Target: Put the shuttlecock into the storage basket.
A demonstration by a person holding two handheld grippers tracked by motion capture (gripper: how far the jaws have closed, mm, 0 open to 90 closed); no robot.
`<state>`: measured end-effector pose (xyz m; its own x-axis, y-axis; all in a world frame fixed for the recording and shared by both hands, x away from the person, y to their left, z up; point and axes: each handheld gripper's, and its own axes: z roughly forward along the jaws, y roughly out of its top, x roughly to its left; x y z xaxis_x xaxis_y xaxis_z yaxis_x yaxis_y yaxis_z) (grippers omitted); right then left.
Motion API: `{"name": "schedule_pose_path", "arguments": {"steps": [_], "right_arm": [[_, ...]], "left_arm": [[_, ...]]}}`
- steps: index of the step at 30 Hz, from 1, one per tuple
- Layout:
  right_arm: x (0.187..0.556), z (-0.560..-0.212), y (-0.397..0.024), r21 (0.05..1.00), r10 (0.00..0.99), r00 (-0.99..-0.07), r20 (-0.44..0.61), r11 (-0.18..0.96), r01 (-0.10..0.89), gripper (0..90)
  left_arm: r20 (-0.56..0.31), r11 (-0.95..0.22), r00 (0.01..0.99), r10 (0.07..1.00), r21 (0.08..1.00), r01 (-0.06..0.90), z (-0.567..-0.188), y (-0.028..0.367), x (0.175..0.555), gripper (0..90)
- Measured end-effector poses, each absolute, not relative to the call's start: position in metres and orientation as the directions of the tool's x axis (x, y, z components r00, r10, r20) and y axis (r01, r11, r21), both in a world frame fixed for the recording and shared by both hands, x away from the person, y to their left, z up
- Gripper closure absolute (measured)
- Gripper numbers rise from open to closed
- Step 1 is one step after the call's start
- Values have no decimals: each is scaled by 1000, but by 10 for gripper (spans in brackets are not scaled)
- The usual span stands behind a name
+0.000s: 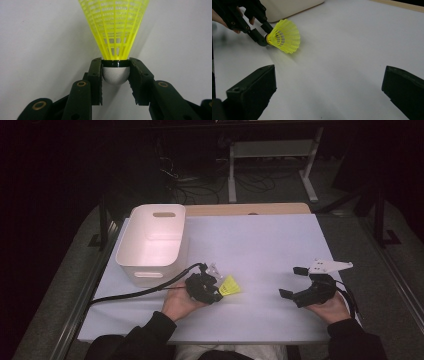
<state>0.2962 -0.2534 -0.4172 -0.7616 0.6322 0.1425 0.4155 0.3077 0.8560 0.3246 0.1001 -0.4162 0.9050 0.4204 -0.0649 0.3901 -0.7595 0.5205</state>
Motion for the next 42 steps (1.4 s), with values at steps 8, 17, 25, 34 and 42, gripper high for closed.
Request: {"name": "schedule_pose_path", "arguments": {"steps": [8,17,25,34,42], "right_arm": [[296,-417,-253,855,632,-762,143,309,416,0],[296,-417,-253,855,633,-761,143,309,417,0],[297,-418,-253,854,634,-760,143,309,419,0],[297,-418,-253,852,635,-759,144,310,421,0],[297,-418,-253,852,635,-759,144,310,421,0]], "left_arm": [[-88,-746,905,415,536,395,-409,102,322,648],[-97,-743,910,402,546,386,-397,106,318,649],[-92,-734,911,403,561,382,-378,113,317,649],[-91,-719,905,416,576,388,-361,121,317,649],[-88,-713,902,423,582,391,-351,127,318,649]]}}
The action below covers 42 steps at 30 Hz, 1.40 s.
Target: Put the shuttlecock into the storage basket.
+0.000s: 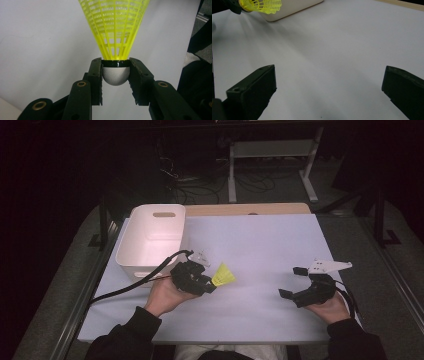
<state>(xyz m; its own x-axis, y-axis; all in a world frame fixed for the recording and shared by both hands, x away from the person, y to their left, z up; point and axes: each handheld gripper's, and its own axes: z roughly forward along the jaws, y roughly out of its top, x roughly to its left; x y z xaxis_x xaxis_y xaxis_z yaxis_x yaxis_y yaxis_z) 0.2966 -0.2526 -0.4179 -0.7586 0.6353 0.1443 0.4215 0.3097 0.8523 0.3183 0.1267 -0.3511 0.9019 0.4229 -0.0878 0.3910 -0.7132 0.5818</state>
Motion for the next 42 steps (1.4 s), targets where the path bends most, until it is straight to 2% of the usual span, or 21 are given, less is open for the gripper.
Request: {"name": "schedule_pose_path", "arguments": {"steps": [42], "right_arm": [[297,-419,-251,845,636,-758,144,319,429,0]], "left_arm": [[-73,-664,883,463,631,400,-299,165,319,650]]}}
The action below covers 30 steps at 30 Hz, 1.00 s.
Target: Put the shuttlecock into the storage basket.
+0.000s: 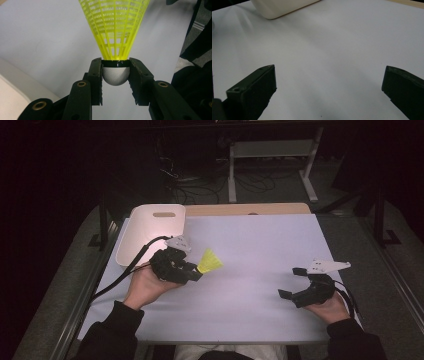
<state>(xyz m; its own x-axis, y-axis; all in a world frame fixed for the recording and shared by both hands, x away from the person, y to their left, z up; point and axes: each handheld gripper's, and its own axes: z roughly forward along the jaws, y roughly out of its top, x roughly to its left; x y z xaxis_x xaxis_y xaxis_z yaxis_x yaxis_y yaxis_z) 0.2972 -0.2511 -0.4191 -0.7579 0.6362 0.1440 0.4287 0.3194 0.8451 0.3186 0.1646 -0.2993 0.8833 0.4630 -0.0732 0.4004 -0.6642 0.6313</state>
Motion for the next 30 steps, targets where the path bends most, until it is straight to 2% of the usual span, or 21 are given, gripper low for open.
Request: {"name": "schedule_pose_path", "arguments": {"steps": [30], "right_arm": [[298,-420,-250,843,632,-761,144,325,429,0]], "left_arm": [[-52,-624,860,508,665,410,-273,194,322,650]]}}
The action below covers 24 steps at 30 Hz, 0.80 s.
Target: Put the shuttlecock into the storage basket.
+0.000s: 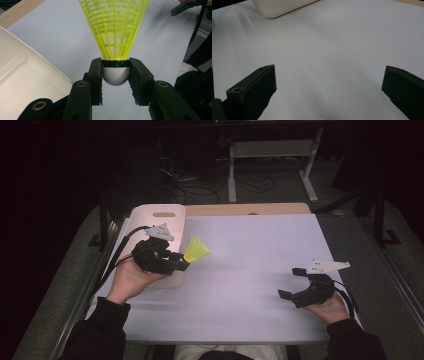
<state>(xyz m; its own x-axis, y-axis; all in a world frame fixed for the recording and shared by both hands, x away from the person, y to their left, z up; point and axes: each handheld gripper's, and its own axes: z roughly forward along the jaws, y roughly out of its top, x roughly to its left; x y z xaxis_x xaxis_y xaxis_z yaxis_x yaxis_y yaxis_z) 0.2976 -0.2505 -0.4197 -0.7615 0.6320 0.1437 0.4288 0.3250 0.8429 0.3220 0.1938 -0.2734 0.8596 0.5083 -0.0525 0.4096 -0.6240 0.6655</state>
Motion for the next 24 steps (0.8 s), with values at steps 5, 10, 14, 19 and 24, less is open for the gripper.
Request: {"name": "schedule_pose_path", "arguments": {"steps": [5,10,14,19,24], "right_arm": [[298,-420,-251,842,632,-762,143,327,429,0],[298,-420,-250,837,632,-761,146,332,436,0],[298,-420,-250,837,631,-762,147,331,436,0],[298,-420,-251,838,631,-762,147,330,435,0],[298,-420,-251,835,631,-761,152,330,440,0]], "left_arm": [[-40,-621,854,518,669,408,-270,198,322,650],[-31,-618,846,533,669,414,-267,204,324,650],[-28,-611,839,544,672,419,-263,209,325,650],[-19,-600,829,560,681,420,-259,217,325,651],[-13,-586,820,573,692,421,-254,225,326,650]]}}
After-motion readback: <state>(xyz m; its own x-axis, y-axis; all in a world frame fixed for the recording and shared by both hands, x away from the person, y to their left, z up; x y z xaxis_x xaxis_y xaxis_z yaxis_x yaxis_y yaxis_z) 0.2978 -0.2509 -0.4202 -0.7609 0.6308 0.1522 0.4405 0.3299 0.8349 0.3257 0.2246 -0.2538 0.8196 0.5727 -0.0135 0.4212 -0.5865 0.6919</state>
